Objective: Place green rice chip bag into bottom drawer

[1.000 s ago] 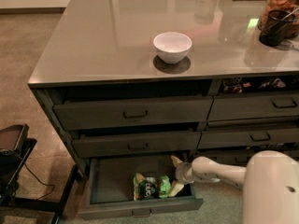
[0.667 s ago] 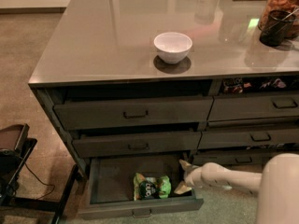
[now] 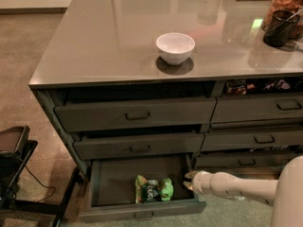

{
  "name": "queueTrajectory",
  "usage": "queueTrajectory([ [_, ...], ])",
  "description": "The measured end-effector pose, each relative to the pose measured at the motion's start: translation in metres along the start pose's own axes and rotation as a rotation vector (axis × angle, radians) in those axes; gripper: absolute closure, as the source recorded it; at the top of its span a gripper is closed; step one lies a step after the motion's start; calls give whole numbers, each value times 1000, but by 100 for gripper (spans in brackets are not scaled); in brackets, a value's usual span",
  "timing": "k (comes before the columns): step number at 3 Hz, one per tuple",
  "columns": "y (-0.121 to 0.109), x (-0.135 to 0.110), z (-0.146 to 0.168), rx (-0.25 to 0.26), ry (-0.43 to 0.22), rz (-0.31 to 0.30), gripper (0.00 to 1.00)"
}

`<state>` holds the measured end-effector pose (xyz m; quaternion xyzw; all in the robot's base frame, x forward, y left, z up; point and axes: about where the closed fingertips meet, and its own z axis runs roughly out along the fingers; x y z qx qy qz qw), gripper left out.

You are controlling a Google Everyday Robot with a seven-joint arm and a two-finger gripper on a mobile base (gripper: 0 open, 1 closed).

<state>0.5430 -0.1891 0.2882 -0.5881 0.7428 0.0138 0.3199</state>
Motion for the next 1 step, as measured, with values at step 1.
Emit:
queueTrajectory([
  [1, 0, 0, 0, 0, 0, 0, 62],
])
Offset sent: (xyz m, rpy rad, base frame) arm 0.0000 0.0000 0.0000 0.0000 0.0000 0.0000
